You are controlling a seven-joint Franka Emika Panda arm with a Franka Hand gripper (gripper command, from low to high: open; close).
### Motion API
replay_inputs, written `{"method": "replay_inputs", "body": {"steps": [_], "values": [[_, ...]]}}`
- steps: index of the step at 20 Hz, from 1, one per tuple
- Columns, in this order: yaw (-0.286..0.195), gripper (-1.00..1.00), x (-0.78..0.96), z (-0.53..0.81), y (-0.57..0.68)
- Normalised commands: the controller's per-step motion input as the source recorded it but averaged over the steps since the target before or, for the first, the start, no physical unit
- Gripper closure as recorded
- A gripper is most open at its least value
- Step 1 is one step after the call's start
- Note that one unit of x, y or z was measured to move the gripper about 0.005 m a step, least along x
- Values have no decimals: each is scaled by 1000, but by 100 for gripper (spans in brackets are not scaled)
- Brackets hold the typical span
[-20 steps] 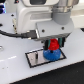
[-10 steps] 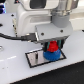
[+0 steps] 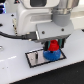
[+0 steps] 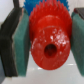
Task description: Insert the blue gear onto the right peg, followed by the red gear
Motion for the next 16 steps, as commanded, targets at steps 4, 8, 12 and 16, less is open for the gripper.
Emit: {"method": "replay_inputs", "body": {"steps": [4,8,12,16], "values": [[0,100,136,-112,-1],[0,100,126,-124,-11],[0,100,171,-268,-37],[0,100,151,-250,-142]]}}
